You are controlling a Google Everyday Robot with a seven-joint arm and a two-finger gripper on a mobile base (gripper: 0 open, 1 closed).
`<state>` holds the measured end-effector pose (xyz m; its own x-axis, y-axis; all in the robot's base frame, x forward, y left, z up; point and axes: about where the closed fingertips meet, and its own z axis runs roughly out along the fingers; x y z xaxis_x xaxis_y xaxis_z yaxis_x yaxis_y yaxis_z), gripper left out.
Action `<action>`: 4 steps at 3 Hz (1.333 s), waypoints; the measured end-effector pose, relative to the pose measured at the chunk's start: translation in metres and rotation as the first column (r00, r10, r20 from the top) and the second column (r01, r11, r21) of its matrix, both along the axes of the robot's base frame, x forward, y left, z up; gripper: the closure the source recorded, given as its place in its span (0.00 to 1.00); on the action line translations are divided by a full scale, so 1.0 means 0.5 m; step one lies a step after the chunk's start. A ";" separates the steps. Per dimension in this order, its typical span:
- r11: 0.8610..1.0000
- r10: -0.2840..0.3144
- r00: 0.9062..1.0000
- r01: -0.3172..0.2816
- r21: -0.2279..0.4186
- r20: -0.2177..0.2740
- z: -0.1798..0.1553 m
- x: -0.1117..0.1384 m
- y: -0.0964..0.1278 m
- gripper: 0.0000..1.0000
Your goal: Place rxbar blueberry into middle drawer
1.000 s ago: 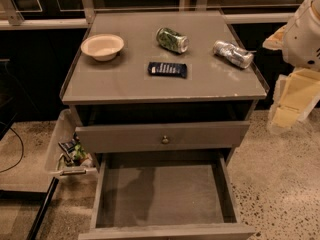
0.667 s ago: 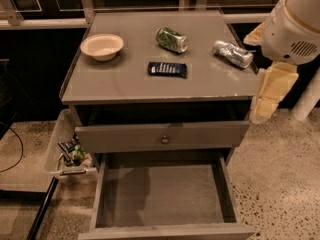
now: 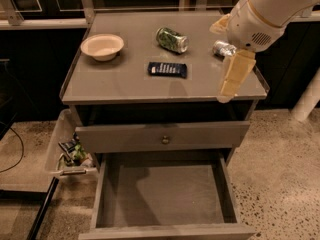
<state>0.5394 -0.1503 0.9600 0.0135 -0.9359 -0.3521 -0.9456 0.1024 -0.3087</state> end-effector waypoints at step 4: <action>0.980 0.020 0.996 -0.038 0.196 0.092 -0.045 0.131 0.036 0.00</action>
Offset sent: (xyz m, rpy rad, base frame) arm 0.0208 0.0052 -0.0054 0.0364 -0.0443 0.0413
